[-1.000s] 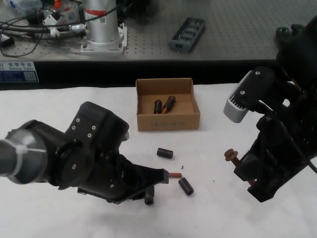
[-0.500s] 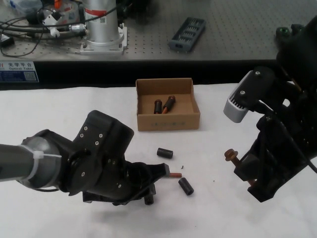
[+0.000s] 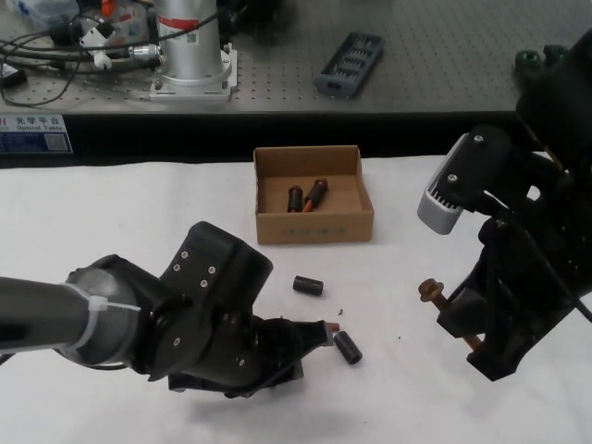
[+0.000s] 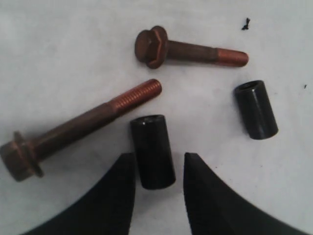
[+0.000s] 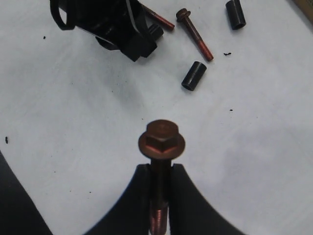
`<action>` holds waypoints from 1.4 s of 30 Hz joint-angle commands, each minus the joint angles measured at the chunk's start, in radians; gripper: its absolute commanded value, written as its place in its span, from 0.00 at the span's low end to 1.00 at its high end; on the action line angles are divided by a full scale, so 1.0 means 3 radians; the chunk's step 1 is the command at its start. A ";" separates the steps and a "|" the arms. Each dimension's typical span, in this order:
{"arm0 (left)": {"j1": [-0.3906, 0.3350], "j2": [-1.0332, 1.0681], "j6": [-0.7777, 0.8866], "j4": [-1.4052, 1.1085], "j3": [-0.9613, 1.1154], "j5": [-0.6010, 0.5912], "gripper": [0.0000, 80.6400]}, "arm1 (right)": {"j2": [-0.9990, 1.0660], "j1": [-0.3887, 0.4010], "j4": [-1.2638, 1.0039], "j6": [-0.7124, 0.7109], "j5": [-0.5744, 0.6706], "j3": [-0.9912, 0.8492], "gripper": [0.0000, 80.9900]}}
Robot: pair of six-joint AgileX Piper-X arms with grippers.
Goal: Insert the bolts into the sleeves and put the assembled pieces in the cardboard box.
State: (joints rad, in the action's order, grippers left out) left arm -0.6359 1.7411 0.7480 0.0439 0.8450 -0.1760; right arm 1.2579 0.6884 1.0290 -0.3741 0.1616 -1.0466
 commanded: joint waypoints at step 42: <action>-0.0055 -0.0922 -0.1927 0.0550 0.0005 -0.0126 0.01 | -0.0050 0.0005 -0.0012 -0.0029 0.0042 -0.0007 0.04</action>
State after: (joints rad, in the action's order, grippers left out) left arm -0.6508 1.4932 0.2414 0.1802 0.8442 -0.2250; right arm 1.2579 0.6884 1.0290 -0.3741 0.1616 -1.0466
